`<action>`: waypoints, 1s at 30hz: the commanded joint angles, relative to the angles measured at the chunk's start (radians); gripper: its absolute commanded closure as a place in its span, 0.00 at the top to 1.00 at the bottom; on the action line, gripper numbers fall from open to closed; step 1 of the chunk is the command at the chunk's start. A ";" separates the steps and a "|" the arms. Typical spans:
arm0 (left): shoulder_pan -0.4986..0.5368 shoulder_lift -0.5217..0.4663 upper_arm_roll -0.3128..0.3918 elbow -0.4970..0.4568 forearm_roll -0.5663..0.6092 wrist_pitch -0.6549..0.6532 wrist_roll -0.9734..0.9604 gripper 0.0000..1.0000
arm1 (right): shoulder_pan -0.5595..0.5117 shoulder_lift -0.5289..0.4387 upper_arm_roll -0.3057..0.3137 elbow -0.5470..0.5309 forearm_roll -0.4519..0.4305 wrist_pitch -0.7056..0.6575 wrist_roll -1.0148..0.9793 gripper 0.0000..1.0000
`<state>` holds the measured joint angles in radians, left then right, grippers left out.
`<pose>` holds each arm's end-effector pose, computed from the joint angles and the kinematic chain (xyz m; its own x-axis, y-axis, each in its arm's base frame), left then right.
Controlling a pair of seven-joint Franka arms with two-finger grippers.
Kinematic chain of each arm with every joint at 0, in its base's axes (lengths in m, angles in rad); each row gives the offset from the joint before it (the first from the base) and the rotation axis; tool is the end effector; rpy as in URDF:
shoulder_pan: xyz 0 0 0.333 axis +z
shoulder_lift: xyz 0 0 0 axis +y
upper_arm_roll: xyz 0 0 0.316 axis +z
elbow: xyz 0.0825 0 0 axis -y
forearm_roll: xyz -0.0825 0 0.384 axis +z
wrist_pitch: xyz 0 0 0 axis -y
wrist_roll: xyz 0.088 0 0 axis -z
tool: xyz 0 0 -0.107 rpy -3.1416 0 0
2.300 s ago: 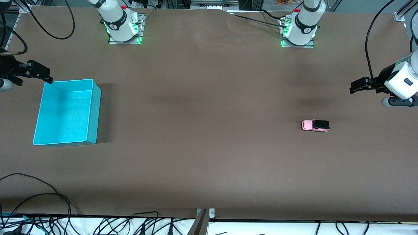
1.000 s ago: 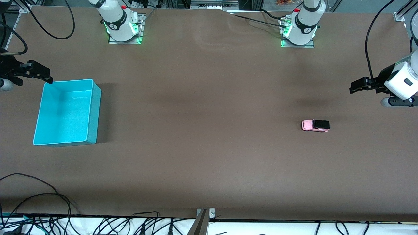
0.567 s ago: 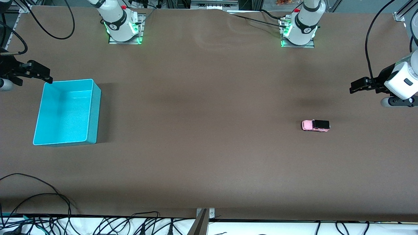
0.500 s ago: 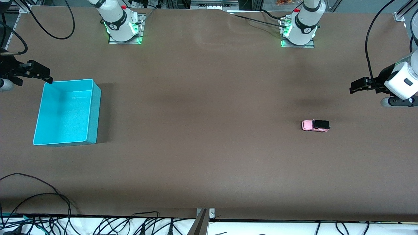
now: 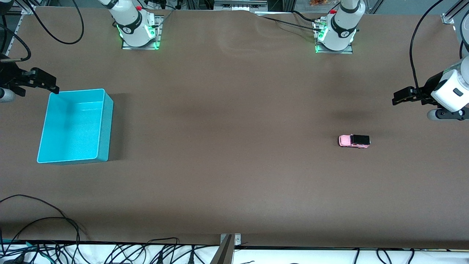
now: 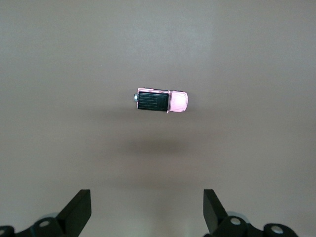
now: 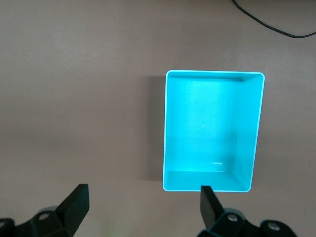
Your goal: Wind and store pink jeep toy
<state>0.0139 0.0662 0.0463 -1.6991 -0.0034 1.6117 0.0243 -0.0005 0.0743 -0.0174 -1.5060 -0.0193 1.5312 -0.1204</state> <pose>0.5655 0.0331 0.5304 0.9876 0.0357 -0.1529 0.0367 -0.9993 0.0040 0.5730 -0.0120 0.6097 0.9935 0.1015 -0.0512 0.1024 -0.9946 0.0146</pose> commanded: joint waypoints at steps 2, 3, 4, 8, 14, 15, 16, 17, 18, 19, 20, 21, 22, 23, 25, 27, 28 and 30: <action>0.004 0.007 -0.006 0.018 0.020 -0.012 0.013 1.00 | 0.002 -0.002 0.007 0.016 -0.010 -0.009 0.007 1.00; 0.004 0.007 -0.006 0.018 0.020 -0.012 0.013 1.00 | -0.001 -0.002 0.007 0.016 -0.008 -0.009 0.007 1.00; 0.004 0.009 -0.006 0.018 0.020 -0.012 0.013 1.00 | -0.001 -0.002 0.005 0.016 -0.008 -0.011 0.007 1.00; 0.004 0.007 -0.006 0.018 0.020 -0.012 0.013 1.00 | -0.001 -0.002 0.005 0.016 -0.008 -0.014 0.007 1.00; 0.004 0.009 -0.006 0.018 0.020 -0.012 0.013 1.00 | -0.001 -0.002 0.004 0.016 -0.010 -0.017 0.007 1.00; 0.004 0.007 -0.006 0.018 0.020 -0.012 0.013 1.00 | -0.001 -0.002 0.005 0.016 -0.010 -0.017 0.007 1.00; 0.004 0.007 -0.006 0.018 0.020 -0.012 0.013 1.00 | 0.002 -0.002 0.005 0.016 -0.011 -0.017 0.007 1.00; 0.004 0.009 -0.006 0.018 0.020 -0.012 0.013 1.00 | 0.002 -0.002 0.005 0.016 -0.013 -0.017 0.007 1.00; 0.004 0.007 -0.006 0.018 0.020 -0.012 0.013 1.00 | 0.002 -0.002 0.005 0.016 -0.013 -0.017 0.007 1.00; 0.004 0.007 -0.006 0.016 0.020 -0.012 0.013 1.00 | -0.001 -0.002 0.005 0.016 -0.011 -0.017 0.005 1.00; 0.004 0.007 -0.006 0.018 0.020 -0.012 0.013 1.00 | -0.001 -0.002 0.004 0.016 -0.010 -0.019 0.002 1.00; 0.004 0.009 -0.006 0.018 0.020 -0.012 0.013 1.00 | -0.001 -0.002 0.004 0.016 -0.010 -0.019 0.002 1.00; 0.004 0.007 -0.006 0.018 0.020 -0.012 0.013 1.00 | -0.001 -0.002 0.004 0.016 -0.010 -0.019 0.001 1.00; 0.004 0.009 -0.006 0.018 0.020 -0.012 0.013 1.00 | -0.001 -0.002 0.004 0.016 -0.010 -0.019 0.002 1.00; 0.004 0.009 -0.006 0.018 0.020 -0.012 0.013 1.00 | 0.002 -0.002 0.007 0.016 -0.011 -0.019 0.007 1.00; 0.004 0.007 -0.006 0.018 0.020 -0.012 0.013 1.00 | 0.004 -0.002 0.008 0.016 -0.013 -0.019 0.005 1.00; 0.004 0.007 -0.006 0.018 0.020 -0.012 0.013 1.00 | 0.004 -0.002 0.008 0.016 -0.013 -0.019 0.005 1.00; 0.004 0.007 -0.006 0.018 0.020 -0.012 0.013 1.00 | 0.004 -0.002 0.008 0.016 -0.014 -0.020 0.002 1.00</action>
<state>0.0139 0.0678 0.0463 -1.6991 -0.0034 1.6117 0.0243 0.0009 0.0743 -0.0144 -1.5060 -0.0193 1.5307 -0.1204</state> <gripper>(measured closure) 0.000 0.000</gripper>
